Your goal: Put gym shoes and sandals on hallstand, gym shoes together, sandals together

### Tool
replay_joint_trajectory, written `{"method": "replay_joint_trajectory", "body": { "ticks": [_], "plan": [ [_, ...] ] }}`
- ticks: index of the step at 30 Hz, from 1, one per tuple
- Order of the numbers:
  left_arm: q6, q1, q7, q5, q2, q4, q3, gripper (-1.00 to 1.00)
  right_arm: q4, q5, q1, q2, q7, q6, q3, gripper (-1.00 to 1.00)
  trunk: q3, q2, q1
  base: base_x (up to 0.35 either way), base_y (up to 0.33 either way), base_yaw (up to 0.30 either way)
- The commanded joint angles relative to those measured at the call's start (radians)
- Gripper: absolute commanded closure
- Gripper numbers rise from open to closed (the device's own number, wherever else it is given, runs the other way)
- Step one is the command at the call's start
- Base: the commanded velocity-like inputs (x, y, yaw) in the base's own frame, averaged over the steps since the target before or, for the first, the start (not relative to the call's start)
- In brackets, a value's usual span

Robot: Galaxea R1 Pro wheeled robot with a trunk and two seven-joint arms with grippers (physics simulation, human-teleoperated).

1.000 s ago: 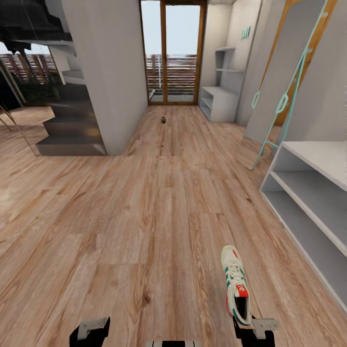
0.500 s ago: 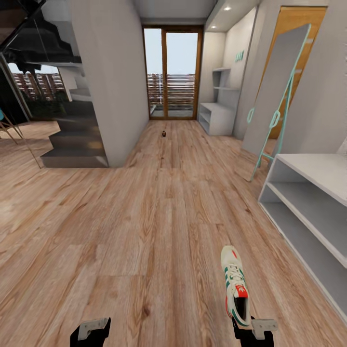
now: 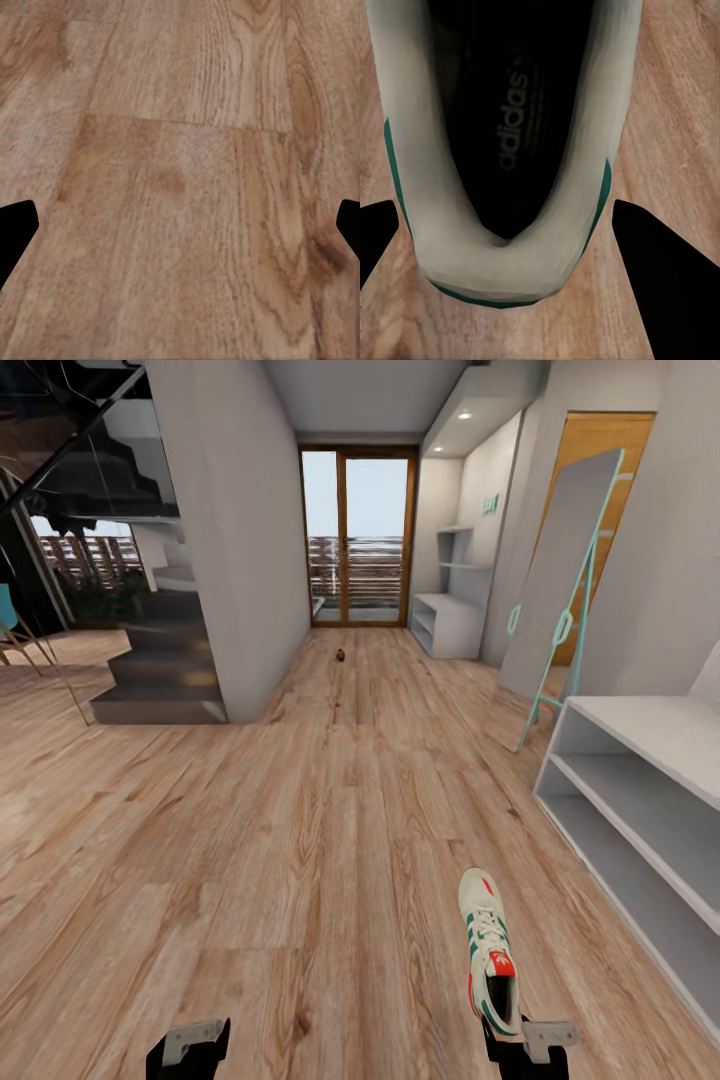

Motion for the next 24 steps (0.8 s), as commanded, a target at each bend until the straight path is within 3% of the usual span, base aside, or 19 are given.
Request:
{"method": "replay_joint_trajectory", "body": {
  "ticks": [1,10,24],
  "plan": [
    [-0.002,-0.001,-0.005,0.009,0.0,0.001,0.0,-1.0,0.002,0.005,0.0,0.0,0.001,-0.003,-0.003,1.0,0.002,0.007,-0.004,0.0,0.0,0.0],
    [-0.002,0.0,-0.005,0.009,-0.001,0.001,-0.002,-1.0,0.004,0.007,0.0,0.0,0.003,-0.003,0.0,1.0,0.031,0.07,-0.039,0.0,0.0,0.025],
    [-0.004,0.0,-0.005,0.009,-0.001,0.001,-0.003,-1.0,0.002,0.007,0.0,0.0,0.002,-0.004,0.0,1.0,0.083,0.168,-0.092,0.0,0.0,0.233]
  ]
}}
